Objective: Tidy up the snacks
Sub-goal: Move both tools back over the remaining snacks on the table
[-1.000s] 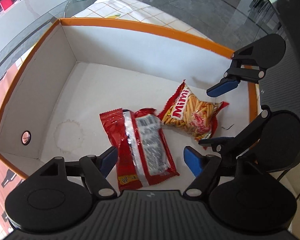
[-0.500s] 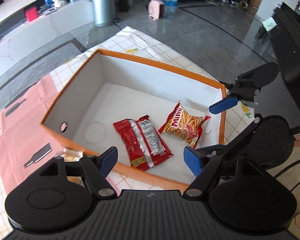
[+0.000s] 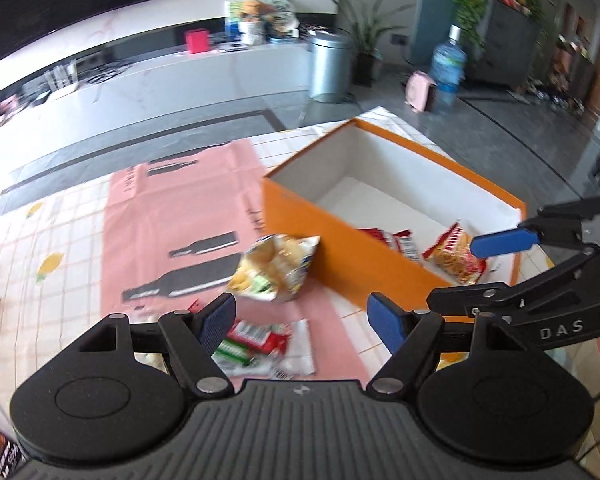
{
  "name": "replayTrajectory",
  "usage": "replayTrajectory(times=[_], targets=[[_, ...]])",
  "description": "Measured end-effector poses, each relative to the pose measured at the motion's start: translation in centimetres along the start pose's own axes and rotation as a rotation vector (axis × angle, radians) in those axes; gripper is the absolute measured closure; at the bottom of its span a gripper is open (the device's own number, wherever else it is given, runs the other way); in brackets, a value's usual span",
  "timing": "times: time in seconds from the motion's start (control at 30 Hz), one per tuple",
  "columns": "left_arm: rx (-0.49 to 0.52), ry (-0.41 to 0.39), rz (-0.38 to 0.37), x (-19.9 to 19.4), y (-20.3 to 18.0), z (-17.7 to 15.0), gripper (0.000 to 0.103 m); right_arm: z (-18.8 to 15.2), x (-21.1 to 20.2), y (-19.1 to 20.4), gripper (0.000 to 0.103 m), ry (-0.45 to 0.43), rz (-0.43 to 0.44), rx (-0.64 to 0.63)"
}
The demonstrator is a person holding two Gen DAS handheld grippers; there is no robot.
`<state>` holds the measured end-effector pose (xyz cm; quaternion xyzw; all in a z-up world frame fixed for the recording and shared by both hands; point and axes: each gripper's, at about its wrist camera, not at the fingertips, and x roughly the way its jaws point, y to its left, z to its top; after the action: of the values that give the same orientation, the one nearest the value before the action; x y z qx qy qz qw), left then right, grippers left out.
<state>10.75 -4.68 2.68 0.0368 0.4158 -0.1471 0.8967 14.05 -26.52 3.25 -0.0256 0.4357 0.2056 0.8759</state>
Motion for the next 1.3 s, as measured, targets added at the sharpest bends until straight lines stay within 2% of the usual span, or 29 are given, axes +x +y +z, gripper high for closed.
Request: replayTrajectory(times=[0.1, 0.23, 0.37, 0.5, 0.67, 0.93, 1.03, 1.13, 1.3], targets=[[-0.06, -0.01, 0.021, -0.9, 2.3, -1.9, 0.015, -1.0, 0.7, 2.1, 0.033, -0.056, 0.022, 0.035], [-0.124, -0.025, 0.053, -1.5, 4.9, -4.6, 0.015, -2.5, 2.3, 4.5, 0.033, -0.084, 0.032, 0.129], [-0.177, -0.043, 0.057, -1.6, 6.8, -6.7, 0.015, -3.8, 3.7, 6.9, 0.033, -0.13, -0.025, 0.167], [-0.253, -0.06, 0.026, -1.5, 8.7, -9.1, 0.015, -5.7, 5.4, 9.2, 0.033, -0.16, -0.091, 0.203], [-0.282, -0.062, -0.003, -1.1, 10.8, -11.5, 0.016, -7.7, 7.9, 10.5, 0.033, -0.132, -0.131, 0.228], [-0.34, -0.05, -0.016, 0.5, 12.9, -12.7, 0.016, -7.5, 10.6, 11.7, 0.033, -0.075, -0.13, 0.193], [-0.322, -0.049, 0.023, 1.0, 13.2, -12.9, 0.016, -7.6, 11.6, 12.3, 0.032, -0.055, -0.135, 0.159], [-0.305, -0.058, 0.103, 1.1, 13.6, -13.1, 0.016, -7.5, 12.2, 12.9, 0.026, -0.052, -0.15, 0.115], [-0.279, -0.066, 0.229, 1.7, 15.2, -12.9, 0.015, -7.1, 13.3, 13.3, 0.026, -0.044, -0.158, 0.073]])
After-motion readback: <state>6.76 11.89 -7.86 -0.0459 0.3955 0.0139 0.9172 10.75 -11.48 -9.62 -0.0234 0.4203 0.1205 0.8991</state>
